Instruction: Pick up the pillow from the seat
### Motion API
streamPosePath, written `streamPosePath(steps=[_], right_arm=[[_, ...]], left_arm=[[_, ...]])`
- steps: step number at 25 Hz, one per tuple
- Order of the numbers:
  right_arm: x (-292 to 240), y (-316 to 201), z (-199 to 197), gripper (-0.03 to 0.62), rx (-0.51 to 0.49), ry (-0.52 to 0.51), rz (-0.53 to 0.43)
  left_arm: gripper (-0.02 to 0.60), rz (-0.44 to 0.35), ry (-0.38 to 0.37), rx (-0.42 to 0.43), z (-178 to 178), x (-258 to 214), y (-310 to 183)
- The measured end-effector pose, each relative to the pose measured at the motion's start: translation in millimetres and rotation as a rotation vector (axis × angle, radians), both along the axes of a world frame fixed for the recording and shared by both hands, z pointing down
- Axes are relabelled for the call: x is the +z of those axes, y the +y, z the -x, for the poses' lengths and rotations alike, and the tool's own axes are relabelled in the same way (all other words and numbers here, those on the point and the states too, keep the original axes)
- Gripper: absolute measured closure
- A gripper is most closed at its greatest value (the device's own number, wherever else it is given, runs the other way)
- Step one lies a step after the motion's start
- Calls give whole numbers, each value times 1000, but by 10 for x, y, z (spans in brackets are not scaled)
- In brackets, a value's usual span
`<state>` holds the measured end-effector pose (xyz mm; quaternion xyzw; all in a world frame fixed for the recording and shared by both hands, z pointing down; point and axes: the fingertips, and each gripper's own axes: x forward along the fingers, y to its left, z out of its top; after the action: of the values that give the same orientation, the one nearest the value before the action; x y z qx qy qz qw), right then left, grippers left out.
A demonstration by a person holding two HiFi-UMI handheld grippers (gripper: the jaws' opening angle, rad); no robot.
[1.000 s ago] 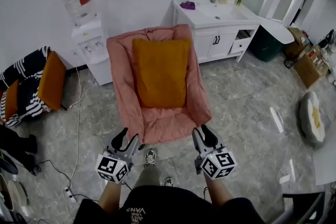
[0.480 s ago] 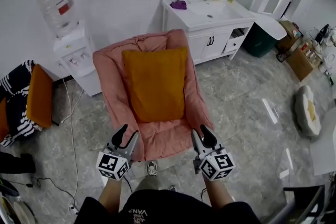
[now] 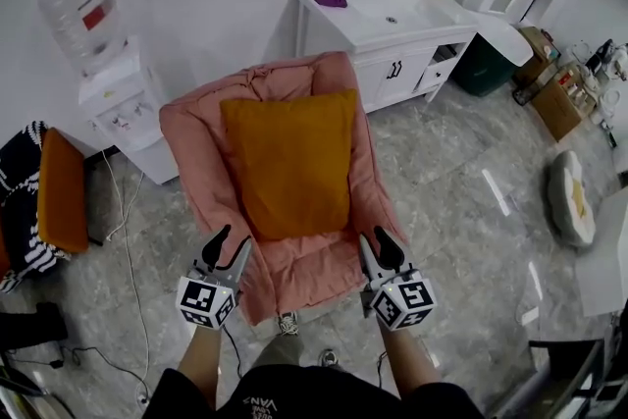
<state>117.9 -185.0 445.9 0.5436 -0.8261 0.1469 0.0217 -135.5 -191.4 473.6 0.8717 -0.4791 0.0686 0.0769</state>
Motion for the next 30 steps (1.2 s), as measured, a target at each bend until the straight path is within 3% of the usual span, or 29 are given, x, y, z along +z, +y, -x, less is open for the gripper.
streamPosePath(steps=[11,22,30], right_arm=[[298,-537,62,445,18,44,25],[822,-1074,49,390,-57,104,94],[1285,-1737,-61,362,-103,138,150]], left_arm=[[397,34,7,53,-13,388,-520],[383,143,-13,8,75,1018,-794],[346,171,-8,-46,22,1405,-1238]])
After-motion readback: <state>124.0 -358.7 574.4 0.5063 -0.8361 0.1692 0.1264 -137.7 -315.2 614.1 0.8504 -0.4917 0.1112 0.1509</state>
